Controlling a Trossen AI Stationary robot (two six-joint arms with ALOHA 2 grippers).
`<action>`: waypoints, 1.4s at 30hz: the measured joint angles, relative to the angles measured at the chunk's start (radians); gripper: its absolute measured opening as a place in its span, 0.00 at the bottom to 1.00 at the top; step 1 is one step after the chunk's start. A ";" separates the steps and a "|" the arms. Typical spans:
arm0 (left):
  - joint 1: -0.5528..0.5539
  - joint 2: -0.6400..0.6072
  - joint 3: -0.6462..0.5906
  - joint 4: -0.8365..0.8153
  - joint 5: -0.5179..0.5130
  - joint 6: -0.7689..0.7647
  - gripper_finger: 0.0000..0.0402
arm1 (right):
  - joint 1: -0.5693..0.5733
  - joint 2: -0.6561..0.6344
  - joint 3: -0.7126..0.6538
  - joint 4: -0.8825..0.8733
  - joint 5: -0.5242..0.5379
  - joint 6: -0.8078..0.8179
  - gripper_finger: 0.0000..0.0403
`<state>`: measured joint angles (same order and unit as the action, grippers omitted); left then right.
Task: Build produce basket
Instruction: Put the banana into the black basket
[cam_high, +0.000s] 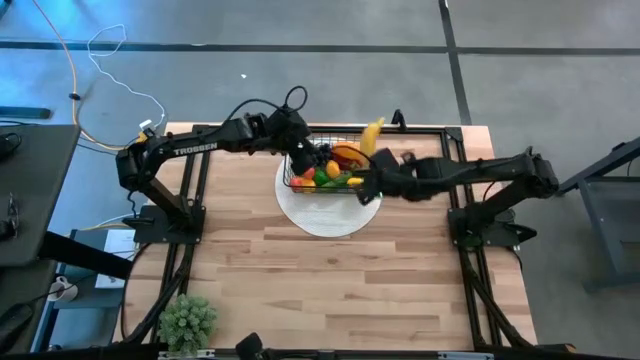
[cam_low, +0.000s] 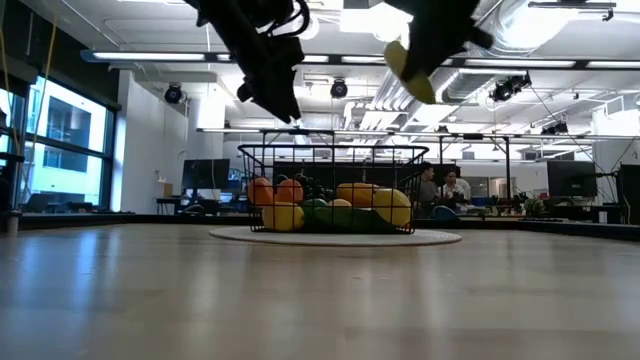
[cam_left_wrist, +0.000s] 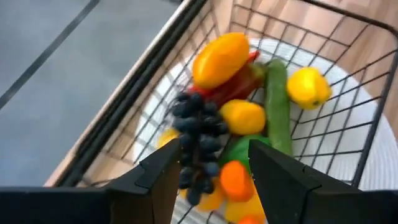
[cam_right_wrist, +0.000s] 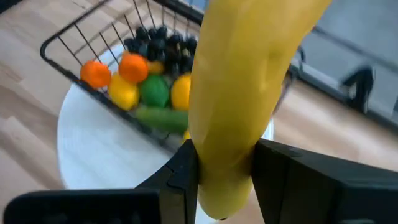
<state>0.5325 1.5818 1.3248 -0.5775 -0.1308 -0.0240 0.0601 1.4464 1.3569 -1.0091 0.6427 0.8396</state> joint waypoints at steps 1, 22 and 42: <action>0.008 0.000 0.016 -0.028 0.000 0.000 0.43 | -0.025 0.000 0.000 0.033 -0.011 -0.071 0.21; 0.184 -0.002 0.150 -0.159 -0.012 -0.065 0.43 | -0.355 0.092 0.001 0.331 -0.144 -0.508 0.22; 0.192 -0.001 0.150 -0.160 -0.098 0.045 0.43 | -0.371 0.327 0.000 0.318 -0.395 -1.074 0.22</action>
<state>0.7244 1.5806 1.4750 -0.7372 -0.2283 0.0214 -0.3105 1.7729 1.3571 -0.6913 0.2476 -0.2342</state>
